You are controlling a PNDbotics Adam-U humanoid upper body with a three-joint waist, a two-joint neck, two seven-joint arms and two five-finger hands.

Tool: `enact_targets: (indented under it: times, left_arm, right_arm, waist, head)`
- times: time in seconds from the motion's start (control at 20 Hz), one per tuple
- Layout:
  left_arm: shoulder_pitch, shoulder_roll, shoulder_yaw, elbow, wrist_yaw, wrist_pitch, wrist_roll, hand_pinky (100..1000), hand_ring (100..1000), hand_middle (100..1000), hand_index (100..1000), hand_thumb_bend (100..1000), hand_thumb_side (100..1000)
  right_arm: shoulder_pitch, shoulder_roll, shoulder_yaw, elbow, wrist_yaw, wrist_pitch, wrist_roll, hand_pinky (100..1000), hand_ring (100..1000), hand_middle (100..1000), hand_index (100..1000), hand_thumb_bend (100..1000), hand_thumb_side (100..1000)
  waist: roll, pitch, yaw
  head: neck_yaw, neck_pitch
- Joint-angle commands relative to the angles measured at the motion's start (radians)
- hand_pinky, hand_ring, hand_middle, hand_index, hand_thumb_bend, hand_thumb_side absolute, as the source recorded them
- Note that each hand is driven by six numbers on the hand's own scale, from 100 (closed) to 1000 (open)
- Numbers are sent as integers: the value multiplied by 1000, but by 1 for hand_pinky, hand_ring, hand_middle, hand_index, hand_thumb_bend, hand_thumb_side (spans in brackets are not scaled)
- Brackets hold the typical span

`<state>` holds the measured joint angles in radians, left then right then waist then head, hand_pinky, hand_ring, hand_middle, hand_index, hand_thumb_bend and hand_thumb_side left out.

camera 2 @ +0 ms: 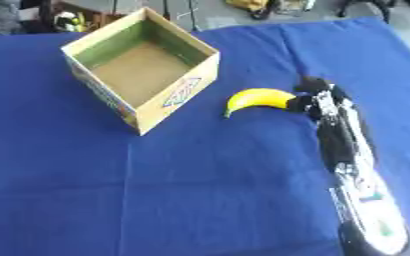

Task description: Pick up objects on the table and place them in the box.

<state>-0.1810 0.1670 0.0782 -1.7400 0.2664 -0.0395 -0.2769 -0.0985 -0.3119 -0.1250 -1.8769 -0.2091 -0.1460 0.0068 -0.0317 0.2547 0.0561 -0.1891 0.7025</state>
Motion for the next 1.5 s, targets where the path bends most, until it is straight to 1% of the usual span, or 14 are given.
enact_targets:
  times: [0.05, 0.2, 0.45, 0.5, 0.75, 0.9, 1.0, 1.1, 1.15, 1.2, 1.25, 1.3, 1.35, 1.5]
  left_arm:
    - [-2, 20, 0, -12, -1, 0, -3, 660, 733, 633, 703, 261, 1000]
    - [0, 23, 0, -12, -2, -2, -3, 659, 733, 633, 703, 260, 1000]
    - [2, 25, -1, -12, -2, -3, -4, 659, 733, 632, 703, 257, 1000]
    - [2, 24, -2, -12, -2, -3, -4, 658, 733, 632, 703, 256, 1000]
    - [2, 24, -7, -12, 1, -5, -9, 658, 733, 632, 703, 252, 1000]
    - [0, 22, -12, -12, 3, -6, -14, 658, 733, 632, 703, 250, 1000]
    - [-2, 22, -15, -11, 4, -6, -17, 658, 732, 632, 703, 249, 1000]
    - [-3, 24, -17, -11, 5, -6, -19, 658, 732, 632, 703, 249, 1000]
    - [-3, 24, -18, -11, 5, -6, -21, 658, 732, 632, 703, 248, 1000]
    - [-4, 25, -19, -11, 6, -6, -22, 658, 732, 632, 703, 248, 1000]
    - [-4, 25, -19, -11, 6, -6, -22, 658, 732, 632, 703, 259, 1000]
    - [-4, 26, -20, -11, 6, -6, -23, 658, 732, 632, 703, 249, 1000]
    - [-5, 27, -21, -11, 6, -6, -24, 658, 732, 632, 703, 249, 1000]
    - [-6, 28, -23, -10, 6, -5, -26, 658, 732, 632, 704, 249, 1000]
  right_arm:
    - [-30, -108, -6, -10, 56, -9, 24, 635, 571, 634, 739, 119, 582]
    - [-69, -190, -5, 26, 106, -25, 50, 638, 579, 640, 745, 135, 550]
    - [-150, -319, 3, 131, 177, -46, 99, 645, 588, 652, 756, 186, 498]
    - [-164, -345, 5, 155, 178, -52, 106, 646, 589, 653, 756, 213, 473]
    - [-272, -475, 37, 284, 214, -46, 173, 653, 602, 663, 762, 267, 432]
    - [-329, -548, 61, 357, 226, -58, 215, 660, 617, 676, 771, 300, 407]
    - [-371, -568, 79, 410, 252, -71, 247, 665, 627, 683, 776, 335, 383]
    - [-409, -572, 92, 464, 284, -92, 280, 670, 634, 687, 782, 415, 358]
    - [-427, -574, 99, 490, 300, -105, 296, 675, 640, 691, 786, 475, 340]
    - [-443, -574, 104, 517, 316, -118, 313, 675, 641, 691, 786, 482, 337]
    - [-457, -572, 106, 543, 333, -133, 327, 678, 646, 690, 788, 475, 270]
    - [-472, -571, 109, 570, 349, -148, 342, 679, 647, 694, 788, 553, 305]
    - [-488, -569, 114, 596, 365, -160, 357, 682, 651, 695, 790, 594, 292]
    - [-528, -561, 123, 675, 414, -200, 389, 686, 659, 700, 793, 610, 290]
  waist:
    - [2, -17, 3]
    - [1, -18, 6]
    - [2, -18, 8]
    - [4, -18, 9]
    - [12, -20, 21]
    - [17, -20, 34]
    - [17, -21, 42]
    - [16, -22, 49]
    - [15, -22, 52]
    - [14, -23, 55]
    - [14, -23, 56]
    - [13, -24, 59]
    - [11, -24, 62]
    - [7, -24, 67]
  head:
    - [-7, 6]
    - [-9, 9]
    - [-7, 9]
    - [-7, 9]
    - [-15, 6]
    - [-26, 3]
    - [-31, 1]
    - [-35, 0]
    - [-38, -1]
    - [-39, -1]
    - [-40, -2]
    - [-43, -2]
    - [-47, -3]
    - [-55, -7]
